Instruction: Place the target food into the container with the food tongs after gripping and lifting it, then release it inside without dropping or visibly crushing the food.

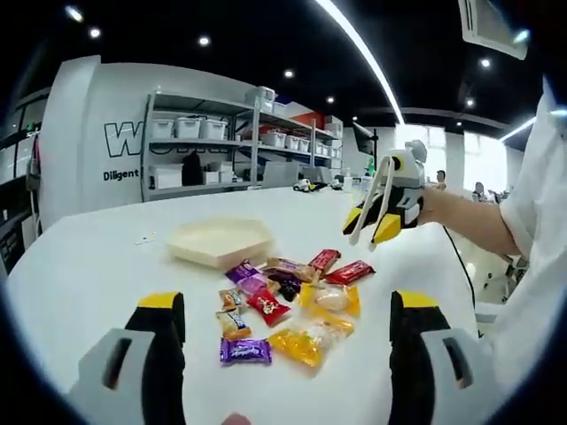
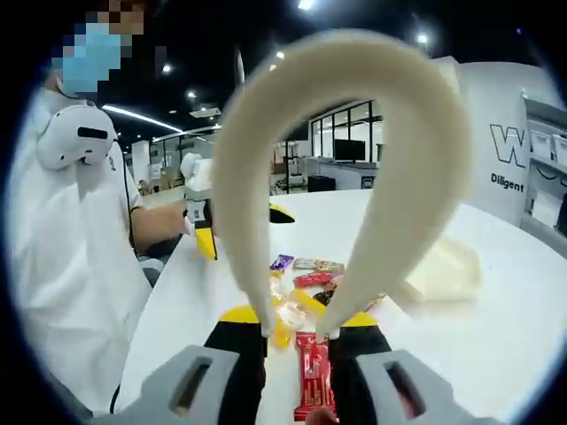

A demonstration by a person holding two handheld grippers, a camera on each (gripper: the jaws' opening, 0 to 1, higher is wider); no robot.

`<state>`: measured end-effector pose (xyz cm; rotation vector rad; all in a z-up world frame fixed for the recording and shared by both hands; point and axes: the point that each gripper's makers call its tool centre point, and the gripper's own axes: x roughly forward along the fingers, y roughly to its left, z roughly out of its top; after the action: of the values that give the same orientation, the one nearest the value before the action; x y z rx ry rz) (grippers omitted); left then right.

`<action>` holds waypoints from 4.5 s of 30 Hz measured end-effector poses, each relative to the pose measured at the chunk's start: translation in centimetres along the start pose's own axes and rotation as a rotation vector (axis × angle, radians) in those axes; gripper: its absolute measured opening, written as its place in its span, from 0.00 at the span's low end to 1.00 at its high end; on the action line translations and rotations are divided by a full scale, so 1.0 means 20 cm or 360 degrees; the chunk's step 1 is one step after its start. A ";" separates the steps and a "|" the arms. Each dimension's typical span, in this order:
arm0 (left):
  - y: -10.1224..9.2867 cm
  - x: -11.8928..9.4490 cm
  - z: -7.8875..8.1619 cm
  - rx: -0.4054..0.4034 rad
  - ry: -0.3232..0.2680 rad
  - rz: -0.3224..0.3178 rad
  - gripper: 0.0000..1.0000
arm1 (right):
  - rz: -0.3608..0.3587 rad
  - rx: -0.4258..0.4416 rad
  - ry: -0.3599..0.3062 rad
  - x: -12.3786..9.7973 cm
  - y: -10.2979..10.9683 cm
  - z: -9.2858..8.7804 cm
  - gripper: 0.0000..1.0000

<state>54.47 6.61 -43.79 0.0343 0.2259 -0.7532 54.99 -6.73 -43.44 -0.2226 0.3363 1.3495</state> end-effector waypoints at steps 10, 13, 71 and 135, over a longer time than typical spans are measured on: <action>0.01 0.02 -0.01 -0.0006 0.0007 -0.0006 0.94 | 0.0031 0.0020 0.0058 0.01 0.00 -0.06 0.22; 0.01 0.02 -0.01 -0.0007 0.0007 -0.0009 0.94 | 0.0036 0.0025 0.0075 0.01 0.00 -0.07 0.22; 0.01 0.04 -0.04 -0.0015 0.0038 -0.0018 0.93 | 0.0002 0.0058 0.0204 0.04 -0.11 -0.26 0.23; 0.05 -0.01 -0.03 -0.0005 0.0030 0.0032 0.92 | 0.0083 -0.0223 0.0259 0.08 -0.28 0.14 0.19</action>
<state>54.88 7.47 -44.42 0.0408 0.2444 -0.7328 61.03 -5.49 -41.52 -0.4446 0.3862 1.4115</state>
